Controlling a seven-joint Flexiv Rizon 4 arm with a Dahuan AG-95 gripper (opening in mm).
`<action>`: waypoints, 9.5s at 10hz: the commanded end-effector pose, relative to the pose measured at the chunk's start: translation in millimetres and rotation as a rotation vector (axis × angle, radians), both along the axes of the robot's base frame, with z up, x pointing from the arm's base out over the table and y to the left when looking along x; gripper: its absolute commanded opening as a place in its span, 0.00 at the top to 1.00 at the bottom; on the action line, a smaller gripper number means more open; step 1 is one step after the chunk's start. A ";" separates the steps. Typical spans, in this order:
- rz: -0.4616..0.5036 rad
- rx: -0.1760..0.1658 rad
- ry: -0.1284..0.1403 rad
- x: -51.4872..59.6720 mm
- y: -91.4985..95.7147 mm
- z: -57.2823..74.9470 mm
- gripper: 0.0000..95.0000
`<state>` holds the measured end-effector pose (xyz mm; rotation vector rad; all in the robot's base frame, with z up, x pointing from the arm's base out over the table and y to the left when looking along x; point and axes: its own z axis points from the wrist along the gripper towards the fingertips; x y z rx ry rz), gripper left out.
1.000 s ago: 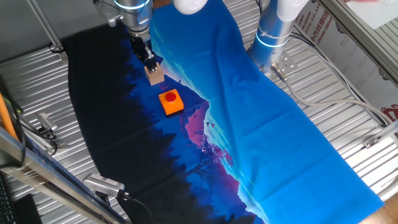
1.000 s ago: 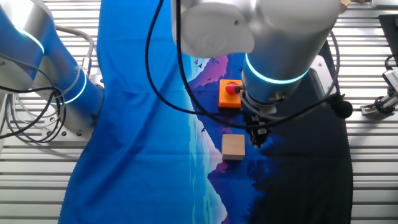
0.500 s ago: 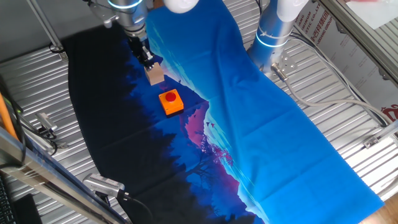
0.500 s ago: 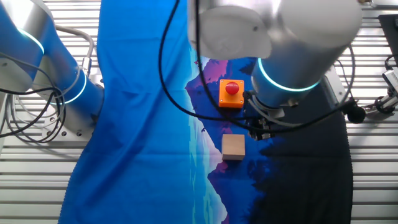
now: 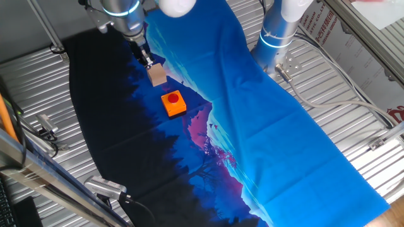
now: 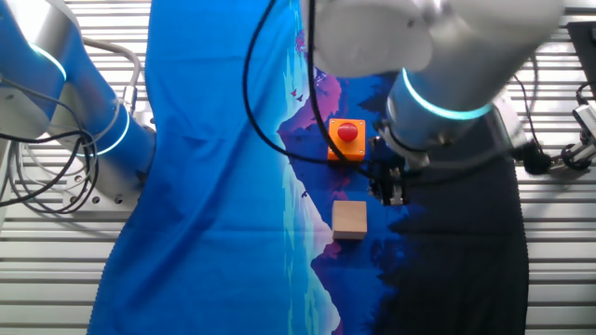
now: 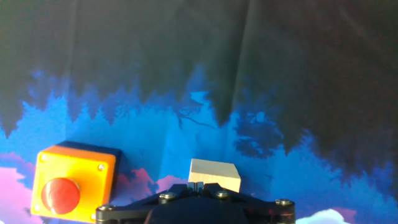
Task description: Pick up the small block on the left and move it to the right
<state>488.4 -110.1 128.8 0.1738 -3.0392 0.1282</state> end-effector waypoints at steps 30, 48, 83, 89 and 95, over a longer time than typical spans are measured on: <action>-0.102 0.118 0.001 -5.4 -21.5 -56.3 0.00; -0.083 0.065 0.031 -15.1 -19.2 -91.1 1.00; -0.300 0.195 0.067 81.9 100.5 8.0 0.40; -0.291 0.204 0.061 81.6 100.1 7.8 0.20; -0.291 0.209 0.084 81.6 99.7 5.4 1.00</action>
